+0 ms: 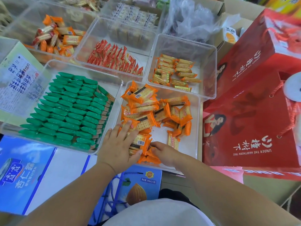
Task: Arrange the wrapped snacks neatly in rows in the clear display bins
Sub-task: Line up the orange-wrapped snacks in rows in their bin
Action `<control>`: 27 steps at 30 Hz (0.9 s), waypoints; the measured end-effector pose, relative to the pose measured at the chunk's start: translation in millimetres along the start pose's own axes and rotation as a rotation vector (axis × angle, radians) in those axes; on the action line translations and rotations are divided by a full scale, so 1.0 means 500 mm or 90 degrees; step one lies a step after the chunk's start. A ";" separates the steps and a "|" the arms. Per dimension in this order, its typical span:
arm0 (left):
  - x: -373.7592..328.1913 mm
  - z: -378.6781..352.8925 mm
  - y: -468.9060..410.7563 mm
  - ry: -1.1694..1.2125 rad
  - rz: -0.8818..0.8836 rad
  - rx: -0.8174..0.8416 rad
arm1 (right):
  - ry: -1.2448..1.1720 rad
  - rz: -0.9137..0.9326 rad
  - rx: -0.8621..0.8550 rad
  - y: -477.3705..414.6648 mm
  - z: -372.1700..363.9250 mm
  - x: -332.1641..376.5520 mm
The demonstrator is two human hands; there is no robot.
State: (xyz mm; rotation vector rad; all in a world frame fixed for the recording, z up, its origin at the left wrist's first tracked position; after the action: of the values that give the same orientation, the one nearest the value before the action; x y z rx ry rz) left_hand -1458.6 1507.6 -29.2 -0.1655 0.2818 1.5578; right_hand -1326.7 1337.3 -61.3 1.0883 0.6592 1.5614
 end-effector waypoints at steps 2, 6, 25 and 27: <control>0.000 0.001 -0.001 0.006 -0.001 0.000 | 0.091 0.000 -0.034 -0.005 0.003 -0.007; 0.001 0.001 -0.001 0.004 0.000 0.003 | 0.028 -0.007 -0.166 -0.004 0.028 -0.007; 0.003 -0.003 0.000 -0.009 -0.001 -0.006 | 0.092 -0.164 -0.105 -0.021 0.001 -0.025; 0.003 -0.003 -0.001 -0.008 0.001 -0.003 | 0.097 -0.150 -0.114 -0.025 0.005 -0.022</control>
State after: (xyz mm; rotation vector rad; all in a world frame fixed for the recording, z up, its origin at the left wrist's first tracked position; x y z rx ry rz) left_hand -1458.4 1508.4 -31.3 -0.1594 0.2676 1.5602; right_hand -1318.6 1329.8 -74.4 0.7362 0.7084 1.4757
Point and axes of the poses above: each hand's wrist, its own y-axis away from the middle knuckle, its own z-axis out of the back of the hand, x = y × z, the point moved 1 cm from there along -y, towards the middle knuckle, and after that the axes turned 15 degrees about -z, right-handed, at the moved point
